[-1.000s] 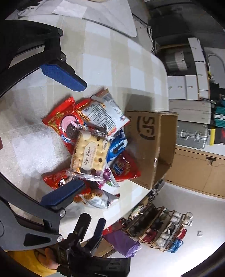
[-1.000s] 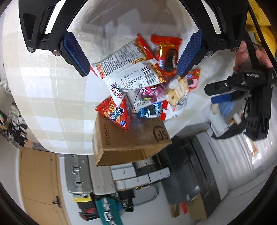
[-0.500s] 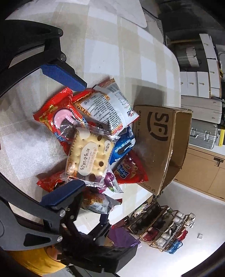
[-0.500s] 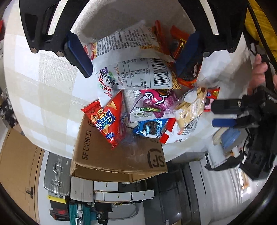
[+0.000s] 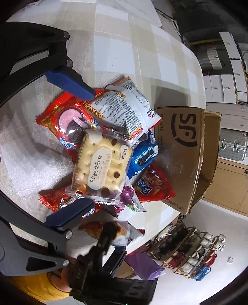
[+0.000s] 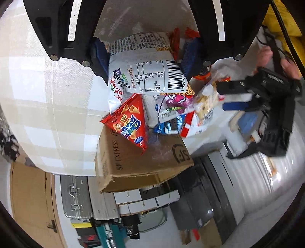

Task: Organize snacks
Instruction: 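Grasp the cracker biscuit pack with left tool while right tool grasps white chip bag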

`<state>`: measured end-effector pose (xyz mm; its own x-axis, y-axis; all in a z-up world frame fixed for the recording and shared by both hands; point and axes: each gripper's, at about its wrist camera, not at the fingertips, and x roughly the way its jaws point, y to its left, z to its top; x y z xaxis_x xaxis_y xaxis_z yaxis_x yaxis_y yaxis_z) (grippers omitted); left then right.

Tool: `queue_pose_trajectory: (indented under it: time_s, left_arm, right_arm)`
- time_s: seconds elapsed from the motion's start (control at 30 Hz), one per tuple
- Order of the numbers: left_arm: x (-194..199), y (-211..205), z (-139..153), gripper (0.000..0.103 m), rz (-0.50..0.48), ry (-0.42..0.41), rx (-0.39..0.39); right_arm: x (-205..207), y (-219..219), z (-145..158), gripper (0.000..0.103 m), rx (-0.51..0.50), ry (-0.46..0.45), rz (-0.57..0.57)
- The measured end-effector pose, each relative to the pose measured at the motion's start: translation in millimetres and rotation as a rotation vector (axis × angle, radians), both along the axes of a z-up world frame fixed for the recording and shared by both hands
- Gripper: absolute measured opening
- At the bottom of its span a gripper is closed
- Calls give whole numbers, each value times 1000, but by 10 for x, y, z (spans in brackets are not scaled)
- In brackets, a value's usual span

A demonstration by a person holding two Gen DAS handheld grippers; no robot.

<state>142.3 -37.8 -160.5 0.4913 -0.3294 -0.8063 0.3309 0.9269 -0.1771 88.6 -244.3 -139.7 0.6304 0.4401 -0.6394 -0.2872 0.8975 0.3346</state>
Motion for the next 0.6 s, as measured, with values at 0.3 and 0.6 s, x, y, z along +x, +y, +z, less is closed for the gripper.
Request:
queue_pose_trajectory:
  time_s: [0.3,0.6]
  left_arm:
    - [159,-203,-100,102,-33,21,30]
    - [214,-169,-145,66,-25,39,6]
  right_arm:
    - [-49,-185,30,67,126,-19,-5]
    - [-61,-278,17,67,181,-15,-22]
